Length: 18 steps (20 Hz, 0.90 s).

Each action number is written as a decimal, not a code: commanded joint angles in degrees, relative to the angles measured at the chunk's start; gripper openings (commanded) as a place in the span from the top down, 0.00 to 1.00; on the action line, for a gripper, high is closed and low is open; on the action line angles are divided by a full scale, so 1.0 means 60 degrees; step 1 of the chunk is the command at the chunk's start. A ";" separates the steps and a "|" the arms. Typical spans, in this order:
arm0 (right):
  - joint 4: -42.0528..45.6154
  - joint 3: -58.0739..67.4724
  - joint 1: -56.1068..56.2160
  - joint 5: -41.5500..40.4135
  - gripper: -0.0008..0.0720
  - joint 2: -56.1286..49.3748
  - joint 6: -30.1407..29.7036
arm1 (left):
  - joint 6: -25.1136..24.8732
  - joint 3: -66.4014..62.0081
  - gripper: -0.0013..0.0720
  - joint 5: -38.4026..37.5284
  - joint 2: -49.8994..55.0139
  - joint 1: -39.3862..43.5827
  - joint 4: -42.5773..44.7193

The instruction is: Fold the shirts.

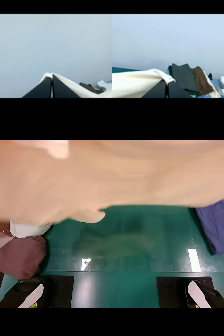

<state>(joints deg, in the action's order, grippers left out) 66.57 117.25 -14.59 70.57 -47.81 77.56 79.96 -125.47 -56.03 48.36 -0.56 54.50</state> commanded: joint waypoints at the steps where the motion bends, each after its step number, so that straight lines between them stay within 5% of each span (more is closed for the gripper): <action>1: 0.0780 0.0372 0.0011 0.0750 0.97 -0.0011 0.0106 | 0.0182 -0.0331 0.95 -0.0076 -0.0244 -0.0004 -0.0208; 11: 0.0871 -0.2357 0.0630 0.3089 0.97 -0.3555 0.0098 | 0.0076 0.5785 0.95 -0.1402 0.1869 -0.0004 0.0204; 18: 0.0903 -0.3432 0.1555 0.1606 0.97 -0.7264 0.0095 | -0.0535 0.6076 0.95 -0.0572 0.6375 -0.0004 0.0273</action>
<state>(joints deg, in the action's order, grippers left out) 72.03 98.21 -6.74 84.44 -83.15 78.17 79.37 -90.08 -62.72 76.71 -0.56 56.53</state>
